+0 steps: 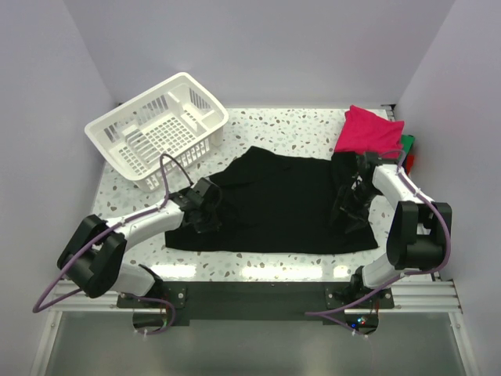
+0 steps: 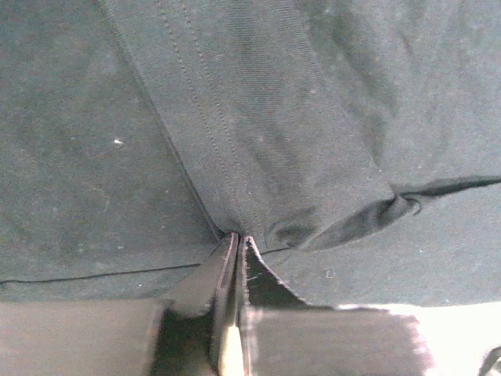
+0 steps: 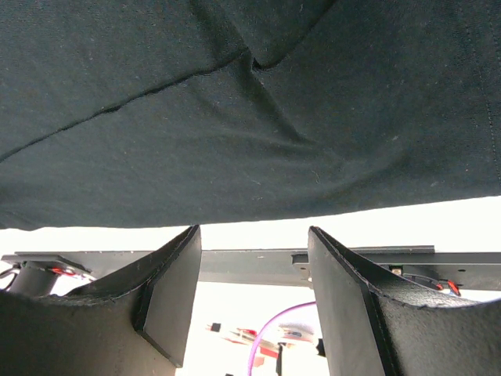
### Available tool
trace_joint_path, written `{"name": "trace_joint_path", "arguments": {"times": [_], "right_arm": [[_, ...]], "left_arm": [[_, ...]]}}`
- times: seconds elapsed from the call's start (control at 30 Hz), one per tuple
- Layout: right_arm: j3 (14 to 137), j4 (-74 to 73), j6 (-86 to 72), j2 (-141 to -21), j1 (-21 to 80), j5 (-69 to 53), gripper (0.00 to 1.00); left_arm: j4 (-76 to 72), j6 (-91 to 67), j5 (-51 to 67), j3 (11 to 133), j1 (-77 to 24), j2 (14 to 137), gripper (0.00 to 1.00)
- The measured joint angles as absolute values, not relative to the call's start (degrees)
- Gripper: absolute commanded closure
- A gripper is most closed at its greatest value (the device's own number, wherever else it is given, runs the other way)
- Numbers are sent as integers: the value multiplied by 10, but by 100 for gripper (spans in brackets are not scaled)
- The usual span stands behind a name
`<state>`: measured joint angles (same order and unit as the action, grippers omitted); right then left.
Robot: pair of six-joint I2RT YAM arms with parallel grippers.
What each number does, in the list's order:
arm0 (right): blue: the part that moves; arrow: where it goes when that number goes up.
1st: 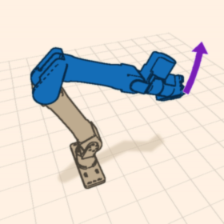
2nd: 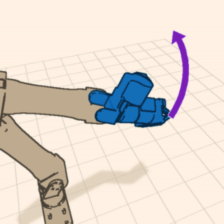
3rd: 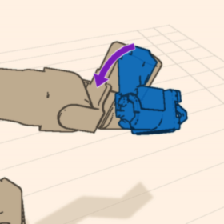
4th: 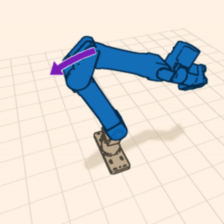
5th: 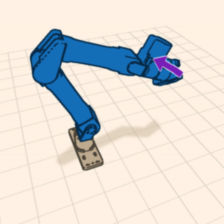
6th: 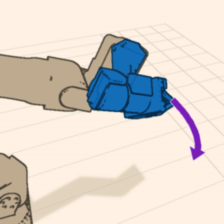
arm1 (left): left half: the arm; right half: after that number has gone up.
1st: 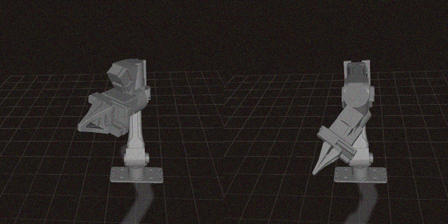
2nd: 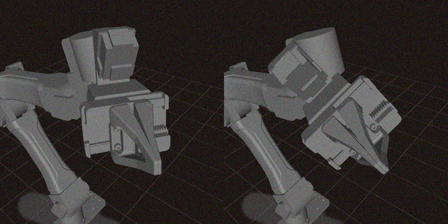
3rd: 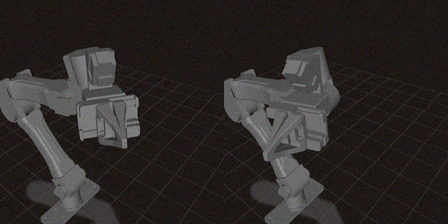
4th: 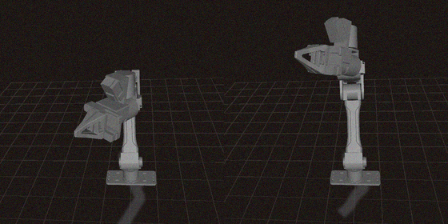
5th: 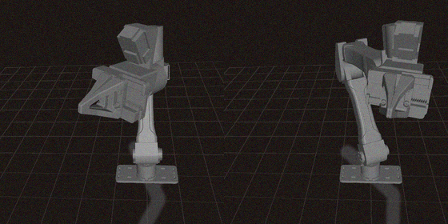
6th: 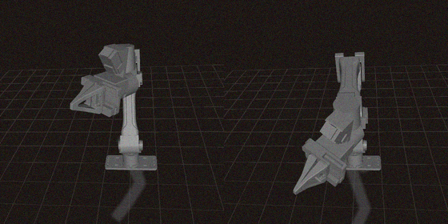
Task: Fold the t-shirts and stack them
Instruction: Fold the tshirt
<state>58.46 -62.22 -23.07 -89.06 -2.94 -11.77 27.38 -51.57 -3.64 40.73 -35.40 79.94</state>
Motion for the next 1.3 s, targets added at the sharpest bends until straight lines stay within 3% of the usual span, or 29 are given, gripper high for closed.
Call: {"name": "trace_joint_path", "arguments": {"times": [0.37, 1.3], "right_arm": [[581, -621, -231, -887, -29, -118, 40], [581, -612, -245, -890, -29, -128, 39]], "left_arm": [[259, -497, -25, 435, -366, 822, 100], [241, -394, 10, 642, -373, 987, 100]]}}
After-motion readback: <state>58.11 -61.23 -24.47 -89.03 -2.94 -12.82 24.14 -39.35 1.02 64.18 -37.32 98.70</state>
